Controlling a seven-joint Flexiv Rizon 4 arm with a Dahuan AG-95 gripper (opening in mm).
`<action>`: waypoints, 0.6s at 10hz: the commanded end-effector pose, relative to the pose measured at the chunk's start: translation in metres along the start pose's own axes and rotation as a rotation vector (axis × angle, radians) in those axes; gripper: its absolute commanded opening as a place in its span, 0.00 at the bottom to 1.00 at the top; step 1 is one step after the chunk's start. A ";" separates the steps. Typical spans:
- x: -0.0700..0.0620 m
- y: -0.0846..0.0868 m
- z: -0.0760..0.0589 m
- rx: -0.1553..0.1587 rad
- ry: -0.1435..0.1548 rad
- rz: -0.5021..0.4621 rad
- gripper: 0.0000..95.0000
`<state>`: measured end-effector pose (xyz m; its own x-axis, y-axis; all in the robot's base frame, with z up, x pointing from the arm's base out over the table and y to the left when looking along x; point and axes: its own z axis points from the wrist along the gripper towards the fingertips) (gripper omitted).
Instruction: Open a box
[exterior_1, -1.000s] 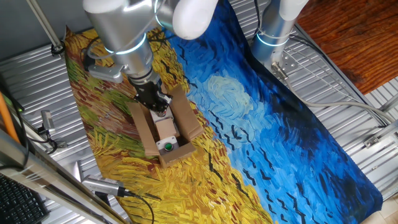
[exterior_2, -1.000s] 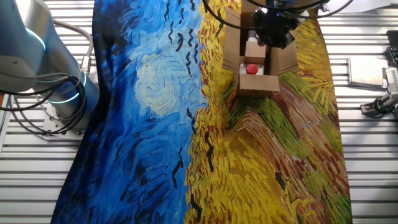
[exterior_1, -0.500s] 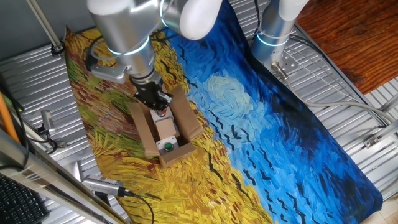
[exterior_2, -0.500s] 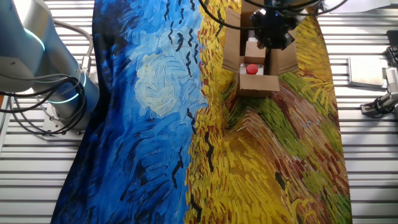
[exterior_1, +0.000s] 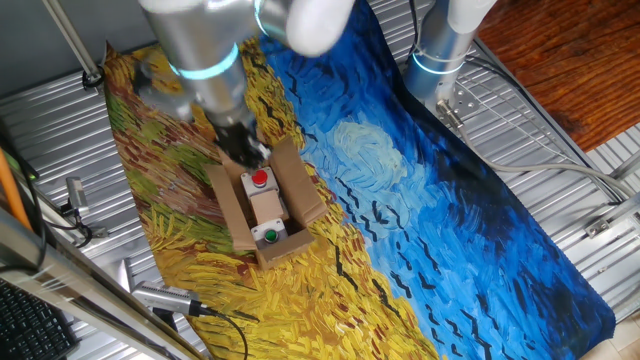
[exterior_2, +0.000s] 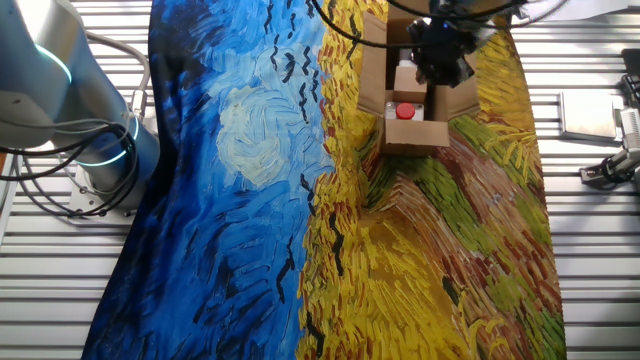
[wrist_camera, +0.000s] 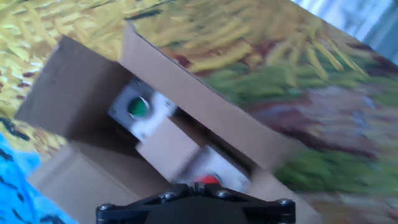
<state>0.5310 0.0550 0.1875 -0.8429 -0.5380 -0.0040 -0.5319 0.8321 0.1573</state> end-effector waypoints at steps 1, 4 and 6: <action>0.011 -0.045 -0.003 0.011 0.023 -0.195 0.00; 0.023 -0.077 0.000 0.009 0.025 -0.267 0.00; 0.023 -0.077 0.000 0.011 0.024 -0.234 0.00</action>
<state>0.5507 -0.0189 0.1761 -0.7050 -0.7091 -0.0091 -0.7028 0.6969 0.1428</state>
